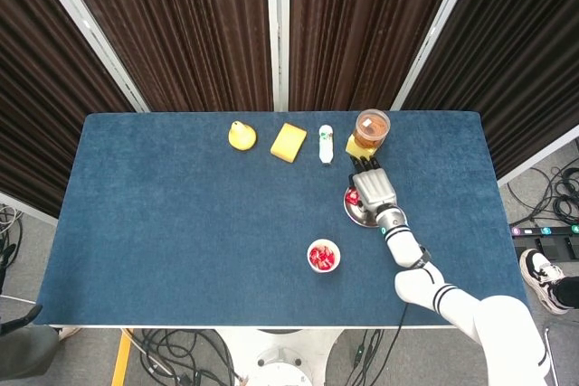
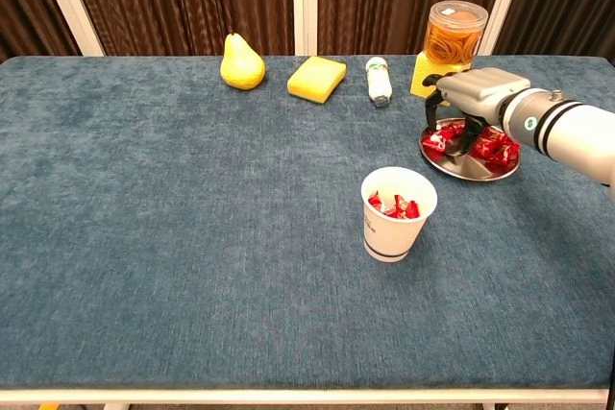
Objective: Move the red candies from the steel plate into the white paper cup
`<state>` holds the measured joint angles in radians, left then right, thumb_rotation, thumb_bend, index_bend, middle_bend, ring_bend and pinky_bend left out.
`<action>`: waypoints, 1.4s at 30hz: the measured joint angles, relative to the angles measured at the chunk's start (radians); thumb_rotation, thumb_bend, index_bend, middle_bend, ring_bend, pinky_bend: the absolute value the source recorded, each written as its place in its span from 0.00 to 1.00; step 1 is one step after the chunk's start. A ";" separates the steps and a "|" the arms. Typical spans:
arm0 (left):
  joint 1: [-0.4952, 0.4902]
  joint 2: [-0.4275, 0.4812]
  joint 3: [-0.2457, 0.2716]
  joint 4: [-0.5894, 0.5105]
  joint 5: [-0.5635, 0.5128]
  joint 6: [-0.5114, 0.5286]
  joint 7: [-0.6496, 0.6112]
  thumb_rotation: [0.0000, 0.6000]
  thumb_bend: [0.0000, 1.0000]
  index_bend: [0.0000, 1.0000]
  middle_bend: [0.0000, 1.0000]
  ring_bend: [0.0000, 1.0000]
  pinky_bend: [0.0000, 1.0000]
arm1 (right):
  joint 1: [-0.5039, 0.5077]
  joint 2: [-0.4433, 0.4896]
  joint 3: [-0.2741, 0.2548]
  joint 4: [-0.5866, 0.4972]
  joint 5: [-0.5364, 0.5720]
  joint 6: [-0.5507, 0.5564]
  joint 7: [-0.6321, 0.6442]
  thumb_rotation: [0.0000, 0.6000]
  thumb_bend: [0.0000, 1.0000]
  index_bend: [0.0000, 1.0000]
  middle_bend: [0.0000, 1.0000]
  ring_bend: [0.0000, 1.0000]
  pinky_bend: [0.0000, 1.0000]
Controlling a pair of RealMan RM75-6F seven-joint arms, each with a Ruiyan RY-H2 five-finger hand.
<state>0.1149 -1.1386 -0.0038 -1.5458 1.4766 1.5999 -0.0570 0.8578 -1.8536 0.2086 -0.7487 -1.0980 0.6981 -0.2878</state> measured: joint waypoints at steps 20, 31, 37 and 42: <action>0.003 0.007 -0.003 -0.008 0.010 0.013 0.002 1.00 0.16 0.07 0.04 0.08 0.15 | -0.062 0.179 -0.024 -0.341 -0.143 0.156 0.074 1.00 0.34 0.57 0.04 0.00 0.00; 0.001 0.010 -0.003 -0.019 0.014 0.014 0.010 1.00 0.16 0.07 0.04 0.08 0.15 | -0.145 0.415 -0.134 -0.781 -0.409 0.344 0.150 1.00 0.34 0.55 0.04 0.00 0.00; 0.006 0.010 -0.001 -0.018 0.012 0.017 0.008 1.00 0.16 0.07 0.04 0.08 0.15 | -0.143 0.399 -0.170 -0.793 -0.435 0.303 0.117 1.00 0.34 0.51 0.03 0.00 0.00; 0.008 0.009 0.000 -0.016 0.011 0.017 0.005 1.00 0.16 0.07 0.04 0.08 0.15 | -0.139 0.375 -0.182 -0.781 -0.429 0.275 0.092 1.00 0.34 0.44 0.01 0.00 0.00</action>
<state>0.1225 -1.1300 -0.0035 -1.5618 1.4873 1.6170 -0.0516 0.7186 -1.4788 0.0263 -1.5299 -1.5272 0.9730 -0.1962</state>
